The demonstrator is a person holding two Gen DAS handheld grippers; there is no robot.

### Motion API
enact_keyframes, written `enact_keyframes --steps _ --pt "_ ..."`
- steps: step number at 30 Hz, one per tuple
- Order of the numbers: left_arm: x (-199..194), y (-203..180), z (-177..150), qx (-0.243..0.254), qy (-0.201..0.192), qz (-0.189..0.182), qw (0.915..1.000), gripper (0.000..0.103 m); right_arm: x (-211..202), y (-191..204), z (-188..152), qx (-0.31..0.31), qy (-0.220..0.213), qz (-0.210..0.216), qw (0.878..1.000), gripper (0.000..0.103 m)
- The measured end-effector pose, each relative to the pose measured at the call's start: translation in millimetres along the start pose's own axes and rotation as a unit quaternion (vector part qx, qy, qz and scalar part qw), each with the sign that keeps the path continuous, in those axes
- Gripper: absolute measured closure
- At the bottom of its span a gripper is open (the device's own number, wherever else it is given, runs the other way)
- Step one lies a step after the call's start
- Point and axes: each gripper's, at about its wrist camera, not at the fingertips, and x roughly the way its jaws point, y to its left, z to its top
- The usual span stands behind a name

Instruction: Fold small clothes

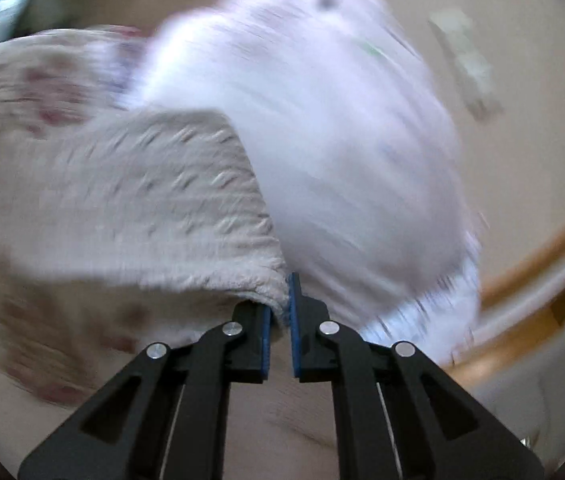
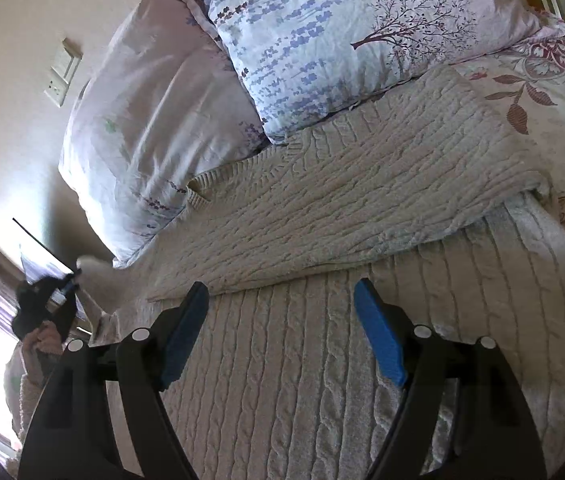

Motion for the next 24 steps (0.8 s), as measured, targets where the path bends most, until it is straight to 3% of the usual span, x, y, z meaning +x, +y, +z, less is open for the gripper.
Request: enact_keyframes --steps 3,5,9,10,11,12,15,24 --pt "36.3 -33.2 -36.6 0.037 0.054 -0.04 0.997 0.096 -0.7 0.0 -0.4 0.001 -0.001 0.002 1.0 0.026" --pt "62.5 -39.0 -61.2 0.042 0.096 -0.041 0.9937 0.095 -1.0 0.2 -0.6 0.002 -0.001 0.002 1.0 0.026" --pt "103.3 -19.3 -97.2 0.002 0.161 -0.023 0.9867 0.09 -1.5 0.4 -0.3 0.003 -0.001 0.005 1.0 0.026" --pt "104.8 -15.6 -102.5 -0.008 0.167 -0.021 0.9856 0.084 -1.7 0.1 -0.2 0.003 -0.001 0.005 1.0 0.026" --pt "106.4 -11.9 -103.8 -0.015 0.171 -0.021 0.985 0.078 -1.3 -0.2 0.0 0.003 -0.001 0.005 1.0 0.026" --pt "105.0 -7.9 -105.0 -0.023 0.169 -0.02 0.9852 0.067 -1.2 -0.5 0.1 0.003 -0.001 0.005 1.0 0.026" --pt "90.9 -3.9 -98.0 -0.032 0.146 -0.016 0.9887 0.054 -0.4 -0.1 0.3 0.002 0.001 0.003 1.0 0.026" --pt "52.2 34.4 -66.3 -0.093 0.092 0.023 0.9912 0.052 -1.4 4.1 0.5 -0.003 0.01 -0.008 1.0 0.026"
